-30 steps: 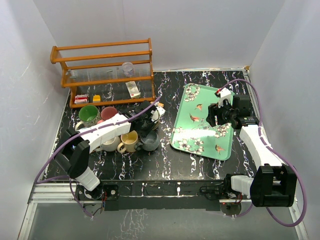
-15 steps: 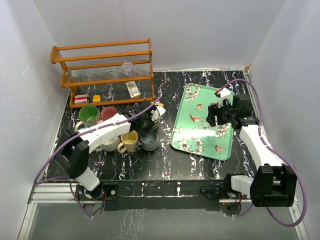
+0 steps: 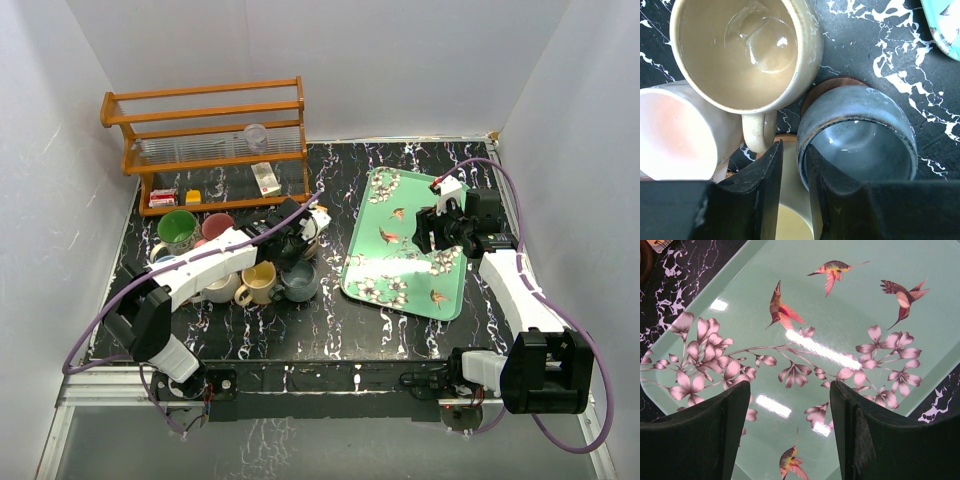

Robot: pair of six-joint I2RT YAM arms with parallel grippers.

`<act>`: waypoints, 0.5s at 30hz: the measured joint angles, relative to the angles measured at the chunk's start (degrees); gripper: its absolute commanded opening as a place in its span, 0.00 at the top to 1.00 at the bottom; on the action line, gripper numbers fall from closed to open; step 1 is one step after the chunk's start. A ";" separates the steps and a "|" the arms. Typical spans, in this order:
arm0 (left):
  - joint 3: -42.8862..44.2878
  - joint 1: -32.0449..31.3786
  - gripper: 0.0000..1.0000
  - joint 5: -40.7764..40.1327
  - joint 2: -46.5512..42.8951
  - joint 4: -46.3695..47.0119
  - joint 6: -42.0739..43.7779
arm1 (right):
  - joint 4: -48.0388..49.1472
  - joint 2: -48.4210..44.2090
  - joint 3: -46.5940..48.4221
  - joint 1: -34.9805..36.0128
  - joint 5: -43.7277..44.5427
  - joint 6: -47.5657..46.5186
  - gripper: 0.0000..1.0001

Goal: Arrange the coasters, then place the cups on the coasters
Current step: Place the cup on the coaster.

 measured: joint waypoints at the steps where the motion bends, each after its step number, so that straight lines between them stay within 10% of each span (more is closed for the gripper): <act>1: 0.00 0.00 0.72 0.00 -0.11 0.00 0.02 | 0.00 0.00 0.00 0.00 0.00 -0.04 0.37; 15: 2.58 1.16 0.51 6.01 -4.63 -1.73 0.83 | -4.81 3.43 4.31 -0.02 0.46 -2.36 0.34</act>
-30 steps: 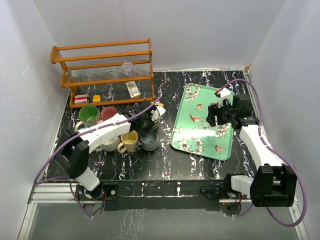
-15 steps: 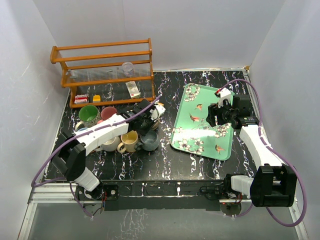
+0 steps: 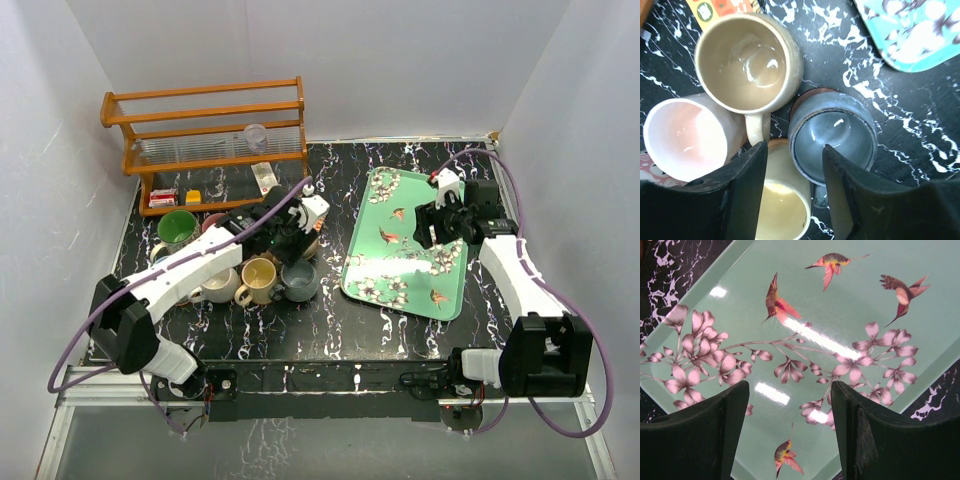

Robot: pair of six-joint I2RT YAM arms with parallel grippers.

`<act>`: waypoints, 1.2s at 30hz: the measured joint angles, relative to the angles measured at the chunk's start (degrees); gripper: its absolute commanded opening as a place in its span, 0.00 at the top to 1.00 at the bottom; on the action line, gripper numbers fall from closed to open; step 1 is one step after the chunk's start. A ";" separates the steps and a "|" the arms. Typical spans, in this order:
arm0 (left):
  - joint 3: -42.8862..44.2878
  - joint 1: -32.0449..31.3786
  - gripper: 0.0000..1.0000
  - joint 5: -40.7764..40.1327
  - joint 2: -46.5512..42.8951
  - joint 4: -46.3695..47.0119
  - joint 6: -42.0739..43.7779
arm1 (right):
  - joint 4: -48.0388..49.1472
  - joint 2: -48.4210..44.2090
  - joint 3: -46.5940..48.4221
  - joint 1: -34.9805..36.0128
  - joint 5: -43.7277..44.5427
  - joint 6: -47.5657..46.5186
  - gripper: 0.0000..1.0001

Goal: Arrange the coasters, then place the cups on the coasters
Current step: Place the cup on the coaster, then reset both arms

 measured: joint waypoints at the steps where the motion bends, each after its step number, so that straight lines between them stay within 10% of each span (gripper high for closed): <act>1: 0.76 0.42 0.50 0.81 -0.42 -0.24 -0.04 | -0.96 0.92 1.51 0.02 0.26 -0.17 0.33; 15: 11.96 23.89 0.38 10.78 -5.22 -1.75 -4.83 | -16.24 11.89 22.67 0.00 9.51 0.00 0.16; 19: 11.87 29.00 0.03 9.99 -10.56 -1.33 -5.05 | -18.40 11.80 22.88 0.00 11.65 0.83 0.03; 36: -2.62 37.53 0.01 5.66 -26.25 13.75 -4.59 | -17.44 3.74 28.81 0.00 14.16 6.34 0.02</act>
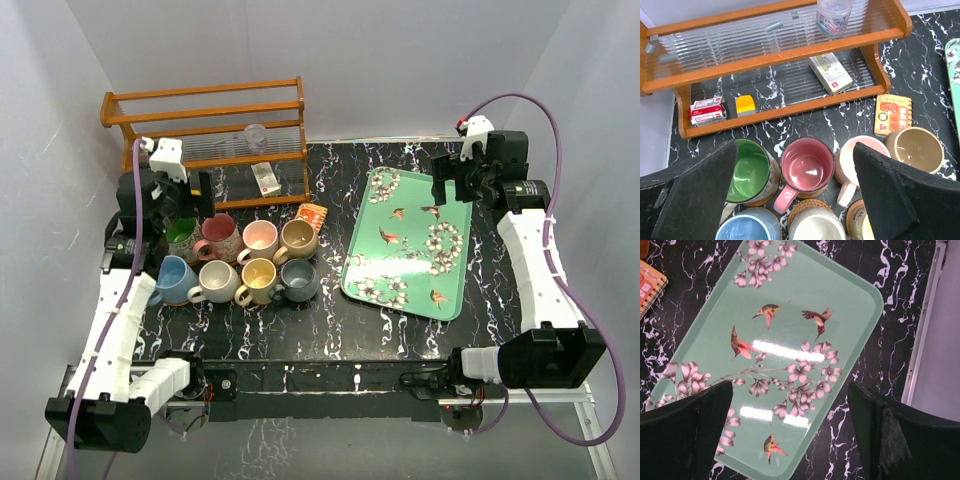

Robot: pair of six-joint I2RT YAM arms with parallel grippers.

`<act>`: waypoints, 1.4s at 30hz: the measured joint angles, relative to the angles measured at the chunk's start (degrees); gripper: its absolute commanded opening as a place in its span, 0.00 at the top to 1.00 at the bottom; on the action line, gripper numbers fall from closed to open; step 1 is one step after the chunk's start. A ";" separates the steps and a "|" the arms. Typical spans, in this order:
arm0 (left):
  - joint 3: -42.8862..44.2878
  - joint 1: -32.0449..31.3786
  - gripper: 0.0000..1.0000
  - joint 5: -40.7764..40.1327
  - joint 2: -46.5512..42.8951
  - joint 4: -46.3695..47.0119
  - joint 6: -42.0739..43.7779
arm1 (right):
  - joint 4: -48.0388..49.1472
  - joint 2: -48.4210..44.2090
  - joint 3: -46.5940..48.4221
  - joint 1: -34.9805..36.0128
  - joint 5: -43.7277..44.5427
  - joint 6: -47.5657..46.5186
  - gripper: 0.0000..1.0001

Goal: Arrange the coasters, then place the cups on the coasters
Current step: Reset both arms

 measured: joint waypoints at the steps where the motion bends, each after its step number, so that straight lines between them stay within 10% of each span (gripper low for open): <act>1: -2.27 0.02 0.01 -0.07 -1.14 1.29 0.37 | 0.76 -0.04 -0.07 0.00 -0.02 0.02 0.02; 18: -2.64 0.09 0.01 4.59 -2.80 2.16 4.37 | 23.78 -19.96 -18.91 -0.02 -0.02 0.85 0.02; 42: -3.52 1.25 0.01 5.44 -5.90 0.76 5.46 | 20.13 -21.03 -16.92 -3.26 -4.94 1.03 0.02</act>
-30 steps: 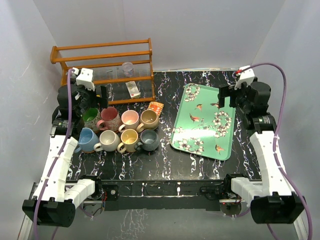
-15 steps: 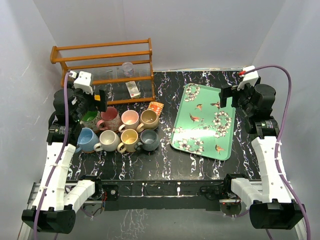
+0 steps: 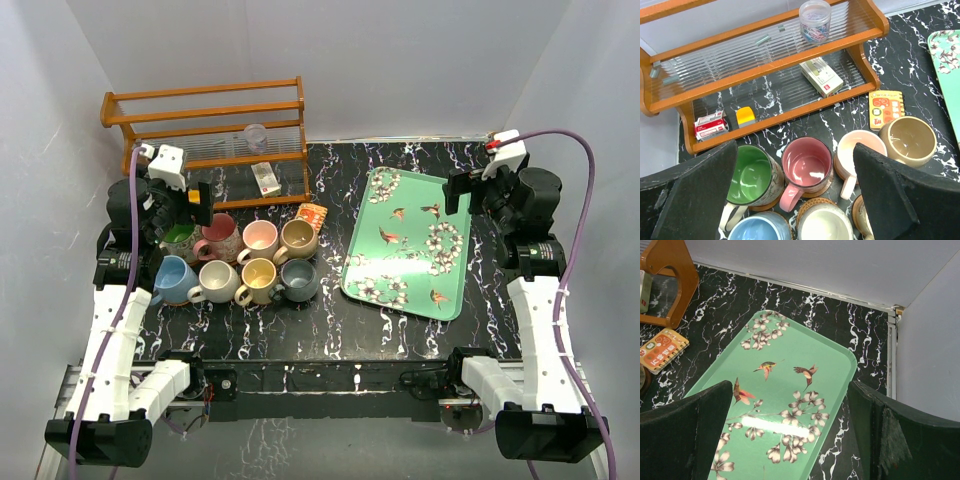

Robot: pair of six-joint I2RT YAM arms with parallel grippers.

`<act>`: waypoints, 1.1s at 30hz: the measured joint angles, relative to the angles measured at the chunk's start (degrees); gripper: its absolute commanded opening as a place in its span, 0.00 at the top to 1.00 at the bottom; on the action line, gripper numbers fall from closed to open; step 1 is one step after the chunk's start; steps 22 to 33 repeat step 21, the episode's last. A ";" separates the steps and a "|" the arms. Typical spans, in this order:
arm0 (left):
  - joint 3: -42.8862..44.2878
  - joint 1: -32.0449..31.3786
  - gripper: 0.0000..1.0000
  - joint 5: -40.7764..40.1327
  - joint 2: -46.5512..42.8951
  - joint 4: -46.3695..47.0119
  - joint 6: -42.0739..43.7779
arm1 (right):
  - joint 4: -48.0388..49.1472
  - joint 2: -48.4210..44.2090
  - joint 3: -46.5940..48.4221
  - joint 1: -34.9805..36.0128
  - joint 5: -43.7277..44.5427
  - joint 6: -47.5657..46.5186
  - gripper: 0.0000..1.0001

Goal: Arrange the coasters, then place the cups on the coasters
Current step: Reset both arms

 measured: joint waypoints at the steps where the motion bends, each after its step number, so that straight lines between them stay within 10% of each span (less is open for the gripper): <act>1: 0.02 0.07 0.01 0.00 -0.02 -0.28 0.00 | -0.04 0.00 0.15 -0.04 -0.02 0.00 0.02; 33: 0.02 1.07 0.01 0.37 -0.02 -1.86 1.07 | -0.87 0.72 0.17 -0.13 -2.21 -0.15 0.02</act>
